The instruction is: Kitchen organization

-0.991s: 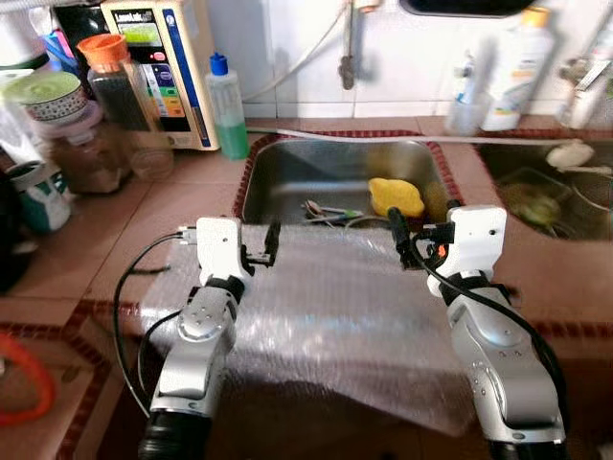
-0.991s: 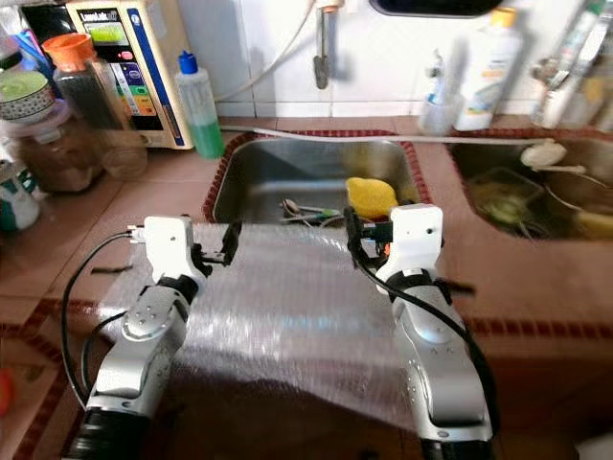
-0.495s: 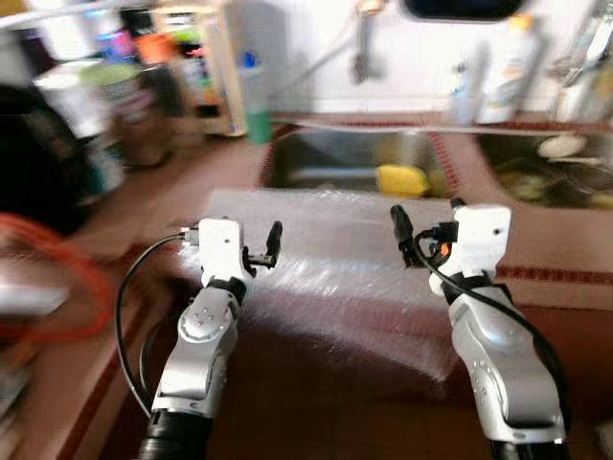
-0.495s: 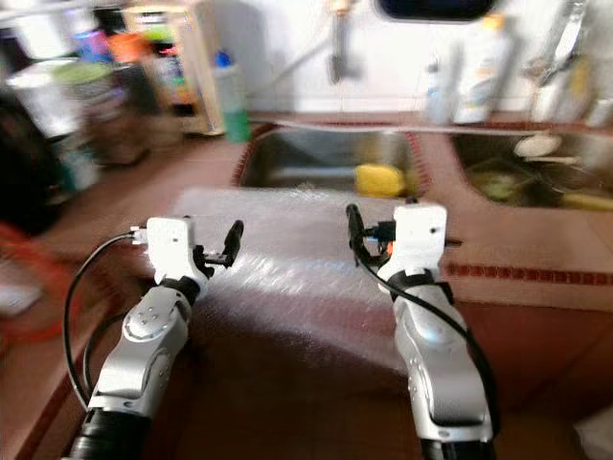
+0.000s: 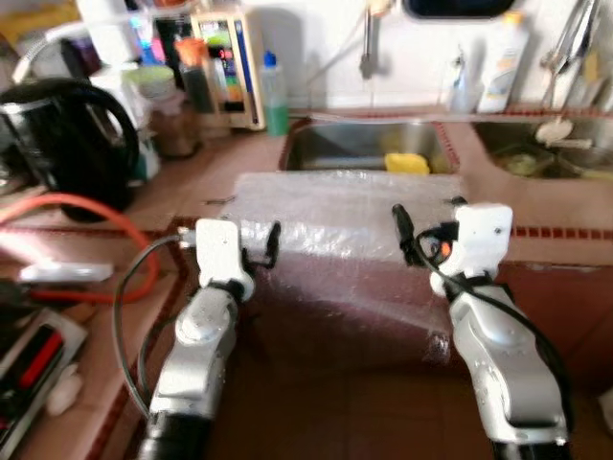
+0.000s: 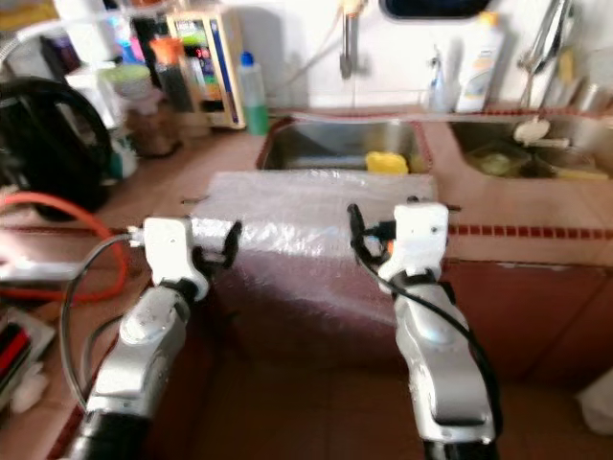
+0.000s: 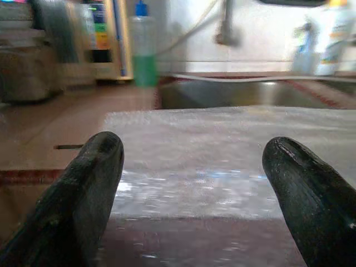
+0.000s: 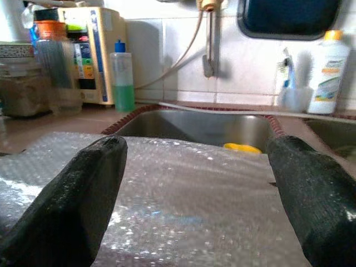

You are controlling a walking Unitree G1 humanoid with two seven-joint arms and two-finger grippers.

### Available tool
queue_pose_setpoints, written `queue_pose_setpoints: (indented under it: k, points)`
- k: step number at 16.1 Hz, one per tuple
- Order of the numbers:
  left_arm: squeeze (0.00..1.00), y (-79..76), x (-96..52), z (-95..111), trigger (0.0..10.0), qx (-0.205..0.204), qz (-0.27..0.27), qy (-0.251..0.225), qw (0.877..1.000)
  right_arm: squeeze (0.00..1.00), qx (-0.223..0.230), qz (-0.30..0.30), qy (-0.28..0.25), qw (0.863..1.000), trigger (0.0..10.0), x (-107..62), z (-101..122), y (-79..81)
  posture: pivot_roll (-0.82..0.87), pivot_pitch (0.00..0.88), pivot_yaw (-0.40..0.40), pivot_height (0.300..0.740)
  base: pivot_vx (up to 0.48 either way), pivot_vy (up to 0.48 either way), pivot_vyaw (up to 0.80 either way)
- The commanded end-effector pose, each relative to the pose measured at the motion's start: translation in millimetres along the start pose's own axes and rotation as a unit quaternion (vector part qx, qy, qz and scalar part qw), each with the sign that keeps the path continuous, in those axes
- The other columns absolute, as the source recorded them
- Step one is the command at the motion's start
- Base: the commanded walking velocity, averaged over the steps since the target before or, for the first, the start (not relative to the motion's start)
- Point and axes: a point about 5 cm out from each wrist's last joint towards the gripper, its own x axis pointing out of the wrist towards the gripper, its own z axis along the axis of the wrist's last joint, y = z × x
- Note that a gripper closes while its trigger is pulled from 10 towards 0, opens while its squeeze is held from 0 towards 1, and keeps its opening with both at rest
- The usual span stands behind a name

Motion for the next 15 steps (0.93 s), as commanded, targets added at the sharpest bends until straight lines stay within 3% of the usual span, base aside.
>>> queue_pose_setpoints:
  k: [1,6,15]
  points:
    - [0.00,2.4,1.4,5.7,10.0,-0.001,-0.006,-0.008,1.000,0.13,0.001,0.003,-0.004,1.000,10.0,1.5,1.8,2.6,-0.11,0.000,0.084,0.740,0.000,0.000,0.00]
    - [0.00,-2.1,-0.1,5.2,10.0,-0.002,-0.029,-0.012,0.999,0.12,-0.003,0.003,0.000,1.000,10.0,0.5,0.4,1.1,-0.12,0.000,0.083,0.740,0.000,-0.185,0.00]
    - [0.00,-5.1,-0.3,3.3,10.0,-0.009,-0.044,-0.007,0.999,0.12,-0.005,0.002,0.005,1.000,10.0,-1.3,-2.9,1.2,-0.12,0.000,0.086,0.740,0.000,-0.470,0.00]
